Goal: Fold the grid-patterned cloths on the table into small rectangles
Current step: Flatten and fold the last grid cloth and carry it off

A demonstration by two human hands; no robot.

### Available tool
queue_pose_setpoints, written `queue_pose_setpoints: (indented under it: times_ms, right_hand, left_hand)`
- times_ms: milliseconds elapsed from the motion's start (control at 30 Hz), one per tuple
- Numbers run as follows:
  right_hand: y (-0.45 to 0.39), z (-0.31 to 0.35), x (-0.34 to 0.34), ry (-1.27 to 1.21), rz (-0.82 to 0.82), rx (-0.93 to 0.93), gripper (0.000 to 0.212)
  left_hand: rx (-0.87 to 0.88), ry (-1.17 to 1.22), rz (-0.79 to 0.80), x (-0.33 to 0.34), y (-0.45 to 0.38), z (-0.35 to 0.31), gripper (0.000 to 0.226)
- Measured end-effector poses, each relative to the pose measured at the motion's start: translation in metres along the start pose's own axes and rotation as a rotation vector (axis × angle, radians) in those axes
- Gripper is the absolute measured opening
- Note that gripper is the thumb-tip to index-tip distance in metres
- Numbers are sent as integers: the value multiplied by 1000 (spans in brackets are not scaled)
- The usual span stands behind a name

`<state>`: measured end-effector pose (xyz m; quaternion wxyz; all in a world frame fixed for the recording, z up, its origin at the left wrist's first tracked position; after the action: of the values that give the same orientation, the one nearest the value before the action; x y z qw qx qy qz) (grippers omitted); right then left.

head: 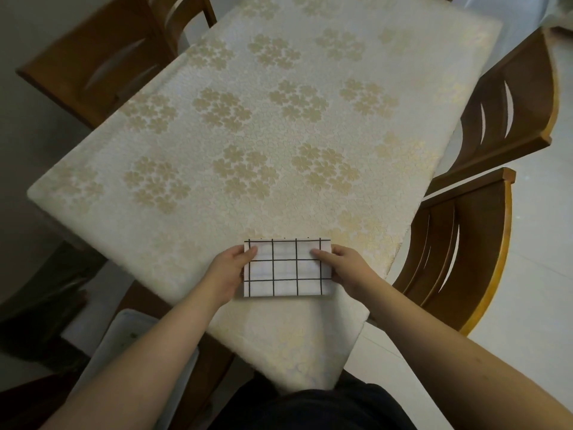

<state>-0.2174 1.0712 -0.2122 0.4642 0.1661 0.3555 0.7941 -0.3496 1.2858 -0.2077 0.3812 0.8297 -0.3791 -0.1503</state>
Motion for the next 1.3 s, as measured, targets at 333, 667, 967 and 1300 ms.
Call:
queue_pose_setpoints:
  times_ms: [333,667,967,1300]
  right_hand:
    - [44,-25,28,-207,-119,71,27]
    - [107,-41,21,-122,-306,-157,23]
    - [196,-85,-17,-216,-430,-139,15]
    - [302,-121,-106,-311,-675,-227,8]
  left_hand:
    - [-51,48,-81,-10,30,17,21]
    - [200,-222,-39,-27,76,45,11]
    - [235,-298,99,17,113,58,10]
    - [358,-479,379,115,207,64,17]
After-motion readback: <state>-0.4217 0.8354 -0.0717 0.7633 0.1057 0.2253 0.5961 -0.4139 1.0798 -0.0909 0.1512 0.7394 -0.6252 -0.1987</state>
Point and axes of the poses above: each hand's wrist, its own y-axis away from the middle knuckle, its own x-axis out of the palm, z = x × y, the point moved 2 cm from there along -y, towards the middle knuckle, and after that the axes turned 7 degrees about -z, right-handed, at the moved point
